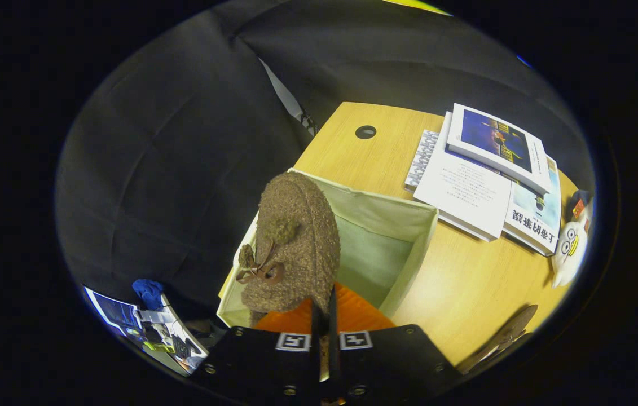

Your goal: Open the storage box then place both shoes into the box .Put the left shoe in first, then the right shoe, with the right side of both shoes facing outward in a uniform manner.

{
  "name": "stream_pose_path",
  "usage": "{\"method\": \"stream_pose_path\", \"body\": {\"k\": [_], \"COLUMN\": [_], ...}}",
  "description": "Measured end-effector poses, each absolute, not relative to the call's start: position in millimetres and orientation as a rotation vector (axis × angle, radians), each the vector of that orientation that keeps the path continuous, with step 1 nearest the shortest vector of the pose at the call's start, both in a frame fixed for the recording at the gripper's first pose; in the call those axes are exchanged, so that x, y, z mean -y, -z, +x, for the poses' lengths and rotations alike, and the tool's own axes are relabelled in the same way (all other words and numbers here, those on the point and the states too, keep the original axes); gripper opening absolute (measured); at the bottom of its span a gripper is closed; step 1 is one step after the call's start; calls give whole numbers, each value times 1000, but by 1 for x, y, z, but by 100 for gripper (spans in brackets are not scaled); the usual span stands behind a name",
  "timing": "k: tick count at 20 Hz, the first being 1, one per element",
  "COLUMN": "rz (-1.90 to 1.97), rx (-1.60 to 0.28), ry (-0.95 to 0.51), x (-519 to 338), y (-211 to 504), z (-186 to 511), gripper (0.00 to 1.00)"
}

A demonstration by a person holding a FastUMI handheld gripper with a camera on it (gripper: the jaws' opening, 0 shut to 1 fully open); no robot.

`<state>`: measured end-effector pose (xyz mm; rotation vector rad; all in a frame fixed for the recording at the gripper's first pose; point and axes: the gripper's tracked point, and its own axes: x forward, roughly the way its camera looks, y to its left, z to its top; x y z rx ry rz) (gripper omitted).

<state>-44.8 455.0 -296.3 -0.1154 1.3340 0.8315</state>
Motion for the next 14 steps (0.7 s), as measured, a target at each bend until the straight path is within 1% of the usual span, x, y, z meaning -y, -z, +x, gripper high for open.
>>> {"method": "stream_pose_path", "body": {"k": [1, 4, 14], "rz": [-123, -181, -91], "rx": [-1325, -1291, -1212], "ry": [-864, -857, -882], "x": [-458, -451, -424], "y": [297, 302, 244], "z": [-46, -39, -33], "gripper": [40, 96, 97]}}
